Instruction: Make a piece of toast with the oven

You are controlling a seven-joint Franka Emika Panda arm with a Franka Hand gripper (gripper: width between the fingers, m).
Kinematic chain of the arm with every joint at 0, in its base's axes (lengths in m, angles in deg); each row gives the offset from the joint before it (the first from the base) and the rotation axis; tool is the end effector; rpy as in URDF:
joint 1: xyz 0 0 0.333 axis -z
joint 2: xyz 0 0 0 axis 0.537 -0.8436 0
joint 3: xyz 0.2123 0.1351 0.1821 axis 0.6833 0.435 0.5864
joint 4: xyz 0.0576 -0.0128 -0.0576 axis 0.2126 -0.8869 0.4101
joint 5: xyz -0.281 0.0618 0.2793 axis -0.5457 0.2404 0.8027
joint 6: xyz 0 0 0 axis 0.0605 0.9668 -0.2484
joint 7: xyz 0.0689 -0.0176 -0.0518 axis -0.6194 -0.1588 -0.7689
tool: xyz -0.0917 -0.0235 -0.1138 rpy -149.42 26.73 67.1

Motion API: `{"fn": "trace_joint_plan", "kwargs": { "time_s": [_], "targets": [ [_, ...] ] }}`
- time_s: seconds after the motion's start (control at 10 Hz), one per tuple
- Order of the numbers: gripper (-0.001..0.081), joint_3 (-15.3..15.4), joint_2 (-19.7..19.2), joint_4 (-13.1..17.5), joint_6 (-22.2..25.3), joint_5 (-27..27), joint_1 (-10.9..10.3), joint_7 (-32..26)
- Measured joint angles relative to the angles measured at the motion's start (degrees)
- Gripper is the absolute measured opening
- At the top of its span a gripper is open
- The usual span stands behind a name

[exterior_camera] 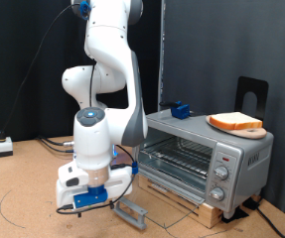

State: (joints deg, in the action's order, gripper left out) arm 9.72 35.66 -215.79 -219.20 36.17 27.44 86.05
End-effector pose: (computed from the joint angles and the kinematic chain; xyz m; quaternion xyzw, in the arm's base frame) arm 0.4611 -0.1430 0.1286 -0.9115 0.4074 0.0540 0.0156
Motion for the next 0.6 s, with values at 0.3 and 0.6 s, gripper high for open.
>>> {"fn": "trace_joint_plan", "kwargs": {
  "time_s": [0.3, 0.6],
  "targets": [
    [0.081, 0.57, 5.06, 0.43, 4.97, 7.02, 3.1, -9.07],
    [0.081, 0.78, 6.77, 0.18, 7.48, 8.8, 3.49, -11.86]
  ]
}}
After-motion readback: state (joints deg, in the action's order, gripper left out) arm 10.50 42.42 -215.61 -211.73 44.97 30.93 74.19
